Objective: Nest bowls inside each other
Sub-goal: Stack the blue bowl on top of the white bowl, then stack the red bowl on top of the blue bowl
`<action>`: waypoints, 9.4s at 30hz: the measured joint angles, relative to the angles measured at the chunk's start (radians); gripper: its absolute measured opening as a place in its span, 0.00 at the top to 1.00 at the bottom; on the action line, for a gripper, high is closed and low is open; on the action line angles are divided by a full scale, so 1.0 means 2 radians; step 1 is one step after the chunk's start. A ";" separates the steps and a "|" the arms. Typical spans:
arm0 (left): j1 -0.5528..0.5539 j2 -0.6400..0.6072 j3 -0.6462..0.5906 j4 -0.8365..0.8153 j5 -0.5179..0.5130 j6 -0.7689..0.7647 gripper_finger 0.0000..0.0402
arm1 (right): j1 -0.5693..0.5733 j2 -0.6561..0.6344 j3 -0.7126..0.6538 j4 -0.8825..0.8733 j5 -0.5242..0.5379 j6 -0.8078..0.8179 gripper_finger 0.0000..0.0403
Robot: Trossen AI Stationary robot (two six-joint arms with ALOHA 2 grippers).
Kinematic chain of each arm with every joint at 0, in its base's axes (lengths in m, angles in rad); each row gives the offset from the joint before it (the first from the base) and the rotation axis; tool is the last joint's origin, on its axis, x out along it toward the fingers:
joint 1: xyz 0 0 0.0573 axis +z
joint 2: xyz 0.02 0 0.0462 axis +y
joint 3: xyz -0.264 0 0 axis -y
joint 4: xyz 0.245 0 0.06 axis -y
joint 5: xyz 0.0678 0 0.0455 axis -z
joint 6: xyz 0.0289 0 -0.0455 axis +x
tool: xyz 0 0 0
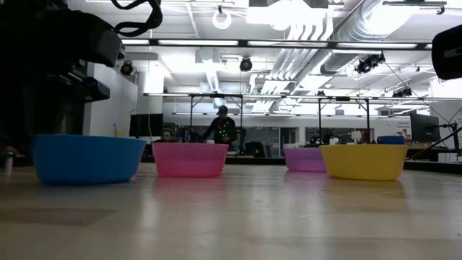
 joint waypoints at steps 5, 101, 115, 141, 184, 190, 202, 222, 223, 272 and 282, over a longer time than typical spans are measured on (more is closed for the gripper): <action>0.000 0.000 0.000 0.000 0.000 0.000 0.86 | 0.000 0.000 0.000 0.000 0.000 0.000 0.67; 0.498 -0.206 -0.039 -0.159 -0.091 0.265 1.00 | 0.000 0.000 0.000 0.000 0.000 0.000 0.67; 0.529 -0.198 -0.073 -0.108 -0.087 0.314 1.00 | 0.000 0.000 0.000 0.000 0.000 0.000 0.67; 0.528 -0.178 -0.064 -0.084 -0.074 0.325 0.85 | 0.000 0.000 0.000 0.000 0.000 0.000 0.67; 0.246 0.115 0.224 -0.107 -0.068 0.016 0.85 | 0.000 0.000 0.000 0.000 0.000 0.000 0.67; 0.246 0.120 0.224 -0.104 -0.092 -0.014 0.85 | 0.000 0.000 0.000 0.000 0.000 0.000 0.67; 0.246 0.126 0.224 -0.134 -0.107 -0.043 0.66 | 0.000 0.000 0.000 0.001 0.000 0.000 0.67; 0.246 0.169 0.223 -0.127 -0.097 -0.040 0.62 | 0.000 0.000 0.000 0.001 0.000 0.000 0.67; 0.246 0.171 0.223 -0.129 -0.096 -0.040 0.62 | 0.000 0.000 0.000 0.001 0.000 0.000 0.67; 0.247 0.184 0.224 -0.101 -0.082 0.037 0.99 | 0.000 0.000 0.000 0.000 0.000 0.000 0.67; 0.288 0.168 0.224 -0.130 -0.069 0.037 1.00 | 0.000 0.000 0.000 0.000 0.000 0.000 0.67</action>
